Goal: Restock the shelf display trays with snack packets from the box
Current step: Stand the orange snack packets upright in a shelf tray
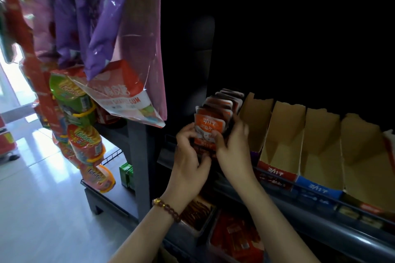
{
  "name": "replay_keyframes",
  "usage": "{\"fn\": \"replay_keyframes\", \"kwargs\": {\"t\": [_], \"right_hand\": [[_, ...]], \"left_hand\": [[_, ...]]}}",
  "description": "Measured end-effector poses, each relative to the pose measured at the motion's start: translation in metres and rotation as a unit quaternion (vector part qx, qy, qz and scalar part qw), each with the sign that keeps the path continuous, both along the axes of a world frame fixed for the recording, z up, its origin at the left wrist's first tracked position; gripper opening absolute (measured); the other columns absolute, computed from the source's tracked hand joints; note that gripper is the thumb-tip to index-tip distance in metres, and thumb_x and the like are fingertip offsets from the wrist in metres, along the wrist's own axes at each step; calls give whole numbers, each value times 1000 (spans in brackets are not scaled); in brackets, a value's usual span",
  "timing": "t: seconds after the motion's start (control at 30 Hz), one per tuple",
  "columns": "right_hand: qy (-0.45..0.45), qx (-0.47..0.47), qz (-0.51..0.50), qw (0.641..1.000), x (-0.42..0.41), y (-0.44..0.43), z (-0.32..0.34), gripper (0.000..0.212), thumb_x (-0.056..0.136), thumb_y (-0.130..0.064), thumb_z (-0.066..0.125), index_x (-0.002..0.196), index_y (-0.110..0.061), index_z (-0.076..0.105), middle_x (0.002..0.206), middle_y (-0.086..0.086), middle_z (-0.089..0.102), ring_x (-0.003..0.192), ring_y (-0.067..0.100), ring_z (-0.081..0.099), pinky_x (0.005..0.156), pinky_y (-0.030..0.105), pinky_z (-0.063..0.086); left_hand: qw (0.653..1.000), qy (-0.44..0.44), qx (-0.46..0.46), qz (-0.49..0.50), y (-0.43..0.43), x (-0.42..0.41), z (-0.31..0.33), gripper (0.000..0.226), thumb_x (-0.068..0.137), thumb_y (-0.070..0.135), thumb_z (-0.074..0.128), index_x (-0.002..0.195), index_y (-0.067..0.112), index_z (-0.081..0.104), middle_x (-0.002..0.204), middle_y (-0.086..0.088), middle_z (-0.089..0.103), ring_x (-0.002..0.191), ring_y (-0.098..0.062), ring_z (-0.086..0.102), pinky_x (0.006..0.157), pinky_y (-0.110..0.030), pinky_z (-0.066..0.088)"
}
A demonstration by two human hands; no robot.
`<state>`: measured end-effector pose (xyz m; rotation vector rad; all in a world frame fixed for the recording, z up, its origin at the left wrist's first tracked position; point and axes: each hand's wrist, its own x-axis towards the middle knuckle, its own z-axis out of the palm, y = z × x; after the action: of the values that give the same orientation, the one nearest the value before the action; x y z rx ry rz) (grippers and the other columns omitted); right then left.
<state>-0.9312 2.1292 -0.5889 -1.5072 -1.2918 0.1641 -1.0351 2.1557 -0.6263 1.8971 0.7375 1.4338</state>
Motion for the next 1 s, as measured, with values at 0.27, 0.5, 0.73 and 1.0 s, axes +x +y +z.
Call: {"fn": "replay_keyframes", "kwargs": {"t": [0.27, 0.5, 0.73, 1.0], "right_hand": [[60, -26, 60, 996, 11, 0, -5, 44, 95, -22, 54, 127, -30, 26, 128, -1, 45, 113, 10, 49, 93, 26, 42], [65, -27, 93, 993, 7, 3, -5, 45, 98, -14, 47, 132, -30, 22, 107, -27, 44, 89, -26, 46, 70, 1, 40], [19, -59, 64, 996, 5, 0, 0, 69, 89, -25, 59, 146, -31, 20, 139, 0, 28, 120, 15, 39, 103, 33, 38], [54, -56, 100, 992, 9, 10, -2, 85, 74, -51, 56, 147, -28, 19, 141, 0, 41, 126, 11, 46, 105, 39, 43]], "left_hand": [[982, -65, -168, -55, 16, 12, 29, 62, 63, 38, 69, 119, 25, 46, 105, 15, 58, 91, 14, 57, 76, -4, 40], [972, 20, -233, -18, 51, 17, 35, 54, 37, 50, 64, 91, 45, 59, 99, 6, 66, 105, -20, 59, 105, -47, 38], [958, 47, -283, 24, 51, 22, 40, 48, 41, 48, 56, 87, 36, 55, 108, -8, 60, 111, -34, 55, 103, -50, 38], [962, 25, -270, 2, 46, 24, 48, 24, 56, 29, 51, 79, 32, 55, 78, 14, 59, 83, -8, 57, 105, -48, 36]]}}
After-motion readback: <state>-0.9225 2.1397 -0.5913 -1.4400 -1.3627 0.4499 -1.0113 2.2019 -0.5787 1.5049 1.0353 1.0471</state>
